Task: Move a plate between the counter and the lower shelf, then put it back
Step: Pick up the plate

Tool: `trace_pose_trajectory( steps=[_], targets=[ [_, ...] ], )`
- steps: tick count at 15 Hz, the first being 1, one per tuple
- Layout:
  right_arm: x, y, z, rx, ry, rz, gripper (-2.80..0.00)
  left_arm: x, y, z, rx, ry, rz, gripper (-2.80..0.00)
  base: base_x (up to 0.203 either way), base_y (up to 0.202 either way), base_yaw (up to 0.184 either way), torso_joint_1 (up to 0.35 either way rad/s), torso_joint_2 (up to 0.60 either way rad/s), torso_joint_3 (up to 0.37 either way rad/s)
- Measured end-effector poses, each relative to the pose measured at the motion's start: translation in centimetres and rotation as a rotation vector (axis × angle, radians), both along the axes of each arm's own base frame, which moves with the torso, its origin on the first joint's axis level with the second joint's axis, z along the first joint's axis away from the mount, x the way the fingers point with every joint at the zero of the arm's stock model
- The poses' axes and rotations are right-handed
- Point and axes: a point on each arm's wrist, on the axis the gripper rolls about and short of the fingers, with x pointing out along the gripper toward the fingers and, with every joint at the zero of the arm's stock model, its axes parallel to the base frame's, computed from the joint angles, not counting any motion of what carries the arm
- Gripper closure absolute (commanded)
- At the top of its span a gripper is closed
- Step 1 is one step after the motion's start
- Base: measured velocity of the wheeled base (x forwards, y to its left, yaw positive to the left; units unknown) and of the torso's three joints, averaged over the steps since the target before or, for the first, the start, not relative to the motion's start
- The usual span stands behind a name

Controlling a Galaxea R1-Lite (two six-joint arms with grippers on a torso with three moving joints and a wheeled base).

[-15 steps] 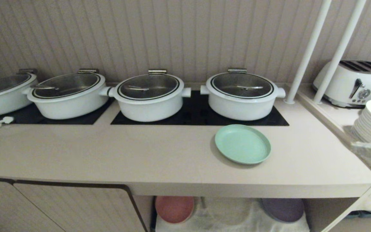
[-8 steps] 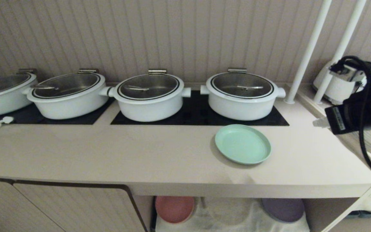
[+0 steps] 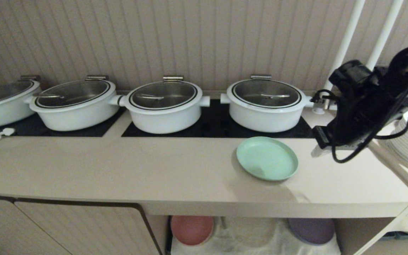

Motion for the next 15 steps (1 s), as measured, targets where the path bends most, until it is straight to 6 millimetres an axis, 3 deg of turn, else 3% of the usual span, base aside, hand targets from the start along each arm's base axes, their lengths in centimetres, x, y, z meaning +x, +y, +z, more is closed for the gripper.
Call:
trace_pose_trajectory(
  steps=[4, 5, 8, 15],
  targets=[
    [4.2, 0.9, -2.4, -0.01, 0.028, 0.007, 0.0, 0.0, 0.0, 0.0, -0.001, 0.0, 0.0, 0.0, 0.0, 0.0, 0.0, 0.0, 0.0, 0.0],
    [4.9, 0.8, -3.3, -0.02, 0.047, 0.016, -2.8, 0.0, 0.0, 0.0, 0.0, 0.0, 0.0, 0.0, 0.0, 0.0, 0.0, 0.0, 0.0, 0.0],
    [6.1, 0.5, -5.1, -0.033, 0.079, 0.008, -2.8, 0.0, 0.0, 0.0, 0.0, 0.0, 0.0, 0.0, 0.0, 0.0, 0.0, 0.0, 0.0, 0.0],
    [7.7, -0.9, -6.7, -0.041, 0.075, -0.019, -2.8, 0.0, 0.0, 0.0, -0.001, 0.0, 0.0, 0.0, 0.0, 0.0, 0.0, 0.0, 0.0, 0.0]
  ],
)
